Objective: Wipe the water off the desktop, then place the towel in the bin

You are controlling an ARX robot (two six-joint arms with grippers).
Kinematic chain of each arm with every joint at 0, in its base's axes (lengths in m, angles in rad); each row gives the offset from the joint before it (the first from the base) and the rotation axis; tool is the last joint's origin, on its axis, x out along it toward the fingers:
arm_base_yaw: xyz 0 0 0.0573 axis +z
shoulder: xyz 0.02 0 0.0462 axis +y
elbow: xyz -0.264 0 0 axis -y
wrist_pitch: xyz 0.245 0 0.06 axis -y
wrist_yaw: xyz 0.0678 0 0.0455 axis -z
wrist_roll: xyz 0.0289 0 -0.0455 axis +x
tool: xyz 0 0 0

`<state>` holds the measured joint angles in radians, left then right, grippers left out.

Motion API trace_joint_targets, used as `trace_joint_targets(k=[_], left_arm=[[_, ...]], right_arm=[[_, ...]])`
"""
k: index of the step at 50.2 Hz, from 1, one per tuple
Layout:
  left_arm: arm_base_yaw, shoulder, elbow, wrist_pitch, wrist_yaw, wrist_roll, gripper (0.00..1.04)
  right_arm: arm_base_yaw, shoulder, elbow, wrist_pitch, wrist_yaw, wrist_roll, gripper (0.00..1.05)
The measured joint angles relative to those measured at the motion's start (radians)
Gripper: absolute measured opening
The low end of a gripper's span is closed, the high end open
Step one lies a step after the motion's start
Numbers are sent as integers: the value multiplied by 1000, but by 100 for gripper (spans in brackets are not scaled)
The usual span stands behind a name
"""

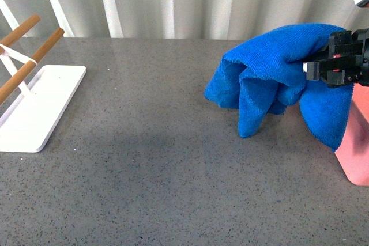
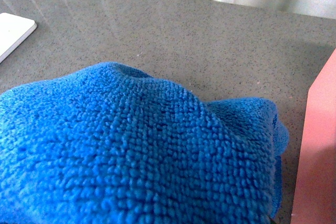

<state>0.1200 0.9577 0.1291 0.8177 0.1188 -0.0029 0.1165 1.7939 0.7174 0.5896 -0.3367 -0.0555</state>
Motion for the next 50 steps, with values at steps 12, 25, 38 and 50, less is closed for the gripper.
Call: trace_joint_targets(k=[12, 25, 38, 50], left_arm=[[-78, -143, -64, -80, -101, 0, 4], [-118, -291, -106, -168, -119, 0, 4], [-118, -452, -107, -318, -119, 0, 4], [-118, -584, -107, -443, -119, 0, 4]], right_arm=[[75, 83, 80, -44, 22, -1, 4], [152, 243, 208, -79, 109, 13, 4], [187, 272, 168, -31, 110, 47, 4], [112, 321, 145, -29, 144, 57, 4]])
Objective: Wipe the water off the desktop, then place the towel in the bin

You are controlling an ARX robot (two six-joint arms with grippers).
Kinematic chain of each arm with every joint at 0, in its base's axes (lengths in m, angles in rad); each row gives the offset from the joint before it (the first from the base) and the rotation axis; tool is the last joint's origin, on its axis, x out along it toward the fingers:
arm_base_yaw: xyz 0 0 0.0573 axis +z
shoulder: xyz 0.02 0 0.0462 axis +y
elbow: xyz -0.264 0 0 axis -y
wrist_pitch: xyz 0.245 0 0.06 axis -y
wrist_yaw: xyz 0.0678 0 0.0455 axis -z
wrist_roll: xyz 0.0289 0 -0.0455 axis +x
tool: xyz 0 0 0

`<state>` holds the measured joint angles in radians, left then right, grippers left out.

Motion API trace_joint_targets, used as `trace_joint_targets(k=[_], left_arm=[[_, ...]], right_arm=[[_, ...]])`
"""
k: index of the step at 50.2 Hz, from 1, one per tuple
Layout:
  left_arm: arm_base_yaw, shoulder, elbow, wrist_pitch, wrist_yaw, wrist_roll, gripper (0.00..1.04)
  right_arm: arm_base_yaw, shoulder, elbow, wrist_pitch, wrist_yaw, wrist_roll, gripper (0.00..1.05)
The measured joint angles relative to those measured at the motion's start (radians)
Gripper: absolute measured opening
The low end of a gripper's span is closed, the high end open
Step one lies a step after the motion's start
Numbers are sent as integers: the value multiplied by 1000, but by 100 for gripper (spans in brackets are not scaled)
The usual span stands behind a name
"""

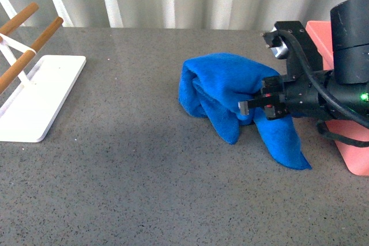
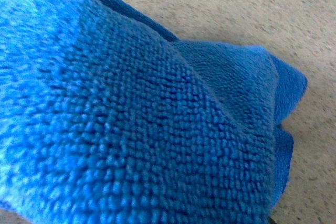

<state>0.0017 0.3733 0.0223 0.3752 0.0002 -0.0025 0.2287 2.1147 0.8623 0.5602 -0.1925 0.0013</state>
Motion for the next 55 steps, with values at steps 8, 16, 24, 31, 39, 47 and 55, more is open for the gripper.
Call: trace_joint_targets(k=[8, 16, 24, 31, 39, 47, 55], left_arm=[[0, -62, 0, -61, 0, 0, 4], [0, -122, 0, -119, 0, -1, 6], [0, -128, 0, -122, 0, -1, 33], [0, -128, 0, -122, 0, -1, 56], [0, -128, 0, -122, 0, -1, 81], [0, -128, 0, -122, 0, 0, 98], [0, -128, 0, -122, 0, 0, 98]], right_arm=[[-63, 27, -3, -13, 15, 3, 4], [-90, 63, -2, -6, -11, 3, 4], [-82, 79, 21, -10, -10, 3, 4], [-63, 98, 55, -28, -7, 2, 4], [-27, 117, 101, -60, -8, -1, 4], [11, 140, 152, -105, -9, 1, 4], [15, 171, 194, -155, 1, 6, 4]])
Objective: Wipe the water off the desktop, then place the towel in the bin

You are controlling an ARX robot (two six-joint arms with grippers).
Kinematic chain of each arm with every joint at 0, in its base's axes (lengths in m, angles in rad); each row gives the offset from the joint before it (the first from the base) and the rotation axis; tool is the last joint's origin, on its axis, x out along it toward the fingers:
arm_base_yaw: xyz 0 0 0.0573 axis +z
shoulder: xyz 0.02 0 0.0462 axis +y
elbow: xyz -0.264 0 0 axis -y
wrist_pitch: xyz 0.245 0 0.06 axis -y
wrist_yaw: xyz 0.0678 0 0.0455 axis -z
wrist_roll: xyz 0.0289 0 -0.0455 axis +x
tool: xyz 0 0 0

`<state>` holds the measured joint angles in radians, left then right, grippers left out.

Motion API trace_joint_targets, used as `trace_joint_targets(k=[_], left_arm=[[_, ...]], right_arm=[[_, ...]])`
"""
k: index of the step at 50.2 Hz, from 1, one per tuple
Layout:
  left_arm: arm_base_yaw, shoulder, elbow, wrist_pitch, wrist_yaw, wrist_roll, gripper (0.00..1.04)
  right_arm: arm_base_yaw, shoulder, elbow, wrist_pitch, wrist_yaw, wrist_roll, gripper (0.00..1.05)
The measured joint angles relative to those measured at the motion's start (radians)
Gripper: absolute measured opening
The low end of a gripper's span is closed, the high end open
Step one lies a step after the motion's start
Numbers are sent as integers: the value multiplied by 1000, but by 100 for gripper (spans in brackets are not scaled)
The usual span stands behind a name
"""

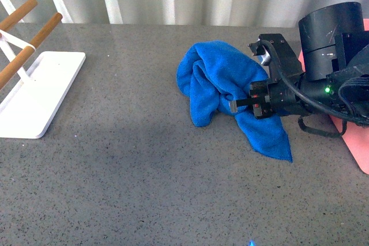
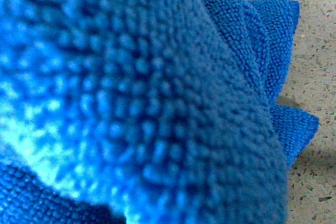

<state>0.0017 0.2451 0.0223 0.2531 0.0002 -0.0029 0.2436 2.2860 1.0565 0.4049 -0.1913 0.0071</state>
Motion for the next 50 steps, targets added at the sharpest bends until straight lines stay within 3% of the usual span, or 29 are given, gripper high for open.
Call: trace_joint_targets(k=[30, 50], left_arm=[[0, 0, 0, 0, 0, 0, 98], [0, 0, 0, 0, 0, 0, 98]], right_arm=[[-46, 154, 315, -122, 81, -101, 4], [118, 154, 319, -112, -50, -141, 4]])
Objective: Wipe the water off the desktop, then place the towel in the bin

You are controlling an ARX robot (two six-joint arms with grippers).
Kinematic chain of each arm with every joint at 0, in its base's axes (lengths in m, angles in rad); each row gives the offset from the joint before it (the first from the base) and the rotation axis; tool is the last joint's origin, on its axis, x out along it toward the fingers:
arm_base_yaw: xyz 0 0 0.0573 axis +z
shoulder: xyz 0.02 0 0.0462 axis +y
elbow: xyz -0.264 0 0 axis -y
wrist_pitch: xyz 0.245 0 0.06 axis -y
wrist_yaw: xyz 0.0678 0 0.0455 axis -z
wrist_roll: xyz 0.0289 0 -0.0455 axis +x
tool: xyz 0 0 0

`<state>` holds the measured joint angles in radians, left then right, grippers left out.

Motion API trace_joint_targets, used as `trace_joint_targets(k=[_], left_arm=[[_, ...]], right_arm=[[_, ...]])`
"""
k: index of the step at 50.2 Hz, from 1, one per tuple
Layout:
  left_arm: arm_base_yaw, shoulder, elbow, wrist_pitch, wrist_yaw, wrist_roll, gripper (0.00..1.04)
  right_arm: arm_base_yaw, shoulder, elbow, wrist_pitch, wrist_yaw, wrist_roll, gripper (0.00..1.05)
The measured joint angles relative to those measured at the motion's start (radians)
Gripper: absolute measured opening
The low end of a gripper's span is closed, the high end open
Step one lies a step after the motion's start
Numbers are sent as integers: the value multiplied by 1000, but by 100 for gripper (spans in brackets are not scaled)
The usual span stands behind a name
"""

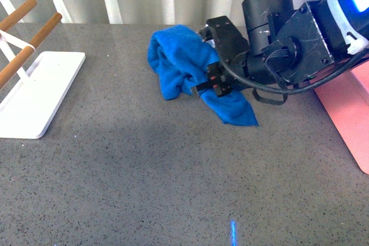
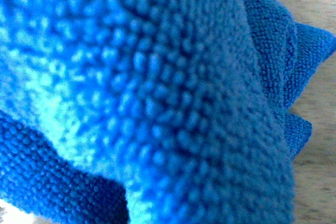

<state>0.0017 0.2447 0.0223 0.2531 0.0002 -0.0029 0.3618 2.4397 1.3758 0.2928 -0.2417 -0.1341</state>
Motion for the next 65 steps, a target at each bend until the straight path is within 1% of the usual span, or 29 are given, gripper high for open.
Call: trace_joint_targets(k=[3, 10, 16, 22, 28, 34, 41, 46, 55, 65], left_arm=[[0, 0, 0, 0, 0, 0, 98], [0, 0, 0, 0, 0, 0, 98], [0, 0, 0, 0, 0, 0, 98], [0, 0, 0, 0, 0, 0, 98], [0, 0, 0, 0, 0, 0, 98], [0, -1, 0, 0, 0, 0, 98], [0, -1, 0, 0, 0, 0, 98], [0, -1, 0, 0, 0, 0, 98], [0, -1, 0, 0, 0, 0, 98], [0, -1, 0, 0, 0, 0, 98]], right_arm=[[22, -24, -40, 10, -2, 11, 4], [40, -89, -145, 35, -24, 33, 4], [37, -188, -299, 79, -44, 42, 4], [-12, -277, -433, 110, -54, 24, 4], [-85, -305, -473, 112, -35, -4, 4], [-144, -319, -476, 114, -10, -42, 4], [-173, -320, -463, 117, -23, -61, 4], [-164, -320, -435, 113, -36, -74, 4], [-130, -325, -310, 51, -7, -77, 4], [-132, -398, -153, -21, 0, -57, 4]])
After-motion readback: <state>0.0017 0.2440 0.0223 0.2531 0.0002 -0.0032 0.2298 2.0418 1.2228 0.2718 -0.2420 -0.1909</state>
